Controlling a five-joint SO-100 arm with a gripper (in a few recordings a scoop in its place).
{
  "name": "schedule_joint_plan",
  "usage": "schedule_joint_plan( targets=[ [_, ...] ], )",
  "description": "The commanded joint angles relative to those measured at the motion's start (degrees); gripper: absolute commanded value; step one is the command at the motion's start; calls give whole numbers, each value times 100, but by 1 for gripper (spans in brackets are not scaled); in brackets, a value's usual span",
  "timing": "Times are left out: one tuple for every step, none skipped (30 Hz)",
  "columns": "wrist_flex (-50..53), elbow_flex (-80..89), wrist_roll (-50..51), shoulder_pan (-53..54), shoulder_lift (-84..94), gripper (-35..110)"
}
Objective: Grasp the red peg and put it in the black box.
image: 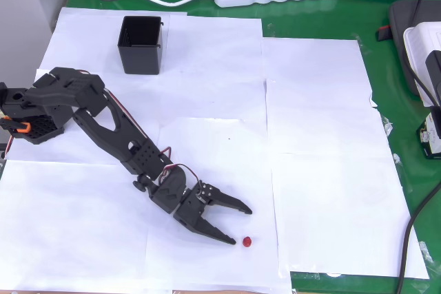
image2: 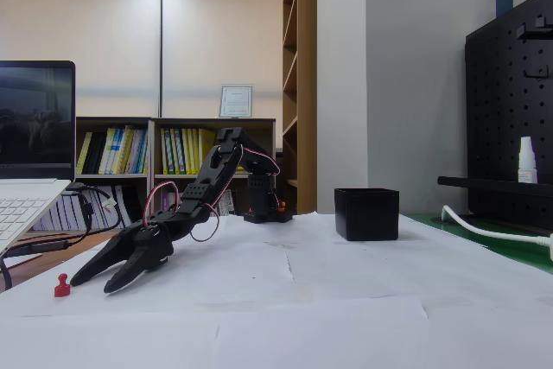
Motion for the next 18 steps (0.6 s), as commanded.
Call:
schedule_joint_plan(
  targets=[
    [44,378,-149,88,88,27],
    [44,396,-158,97,105,27],
    [44,431,-176,97,132,27],
    [44,475,-176,105,158,27],
    [53,519,-193,105,185,27],
    [88,571,-202,114,211,27],
    [141,642,-202,114,246,27],
    [202,703,-211,114,264,27],
    [237,747,-211,114,281,27],
    [255,791,-211,114,299,27],
    [281,826,-211,114,316,27],
    [290,861,-220,114,343,27],
    [290,914,-220,114,369,27],
    [308,967,-220,114,404,27],
    [352,1046,-229,114,448,27],
    [396,1116,-229,114,483,27],
    [431,1187,-229,114,510,27],
    [457,1239,-237,123,536,27]
  ],
)
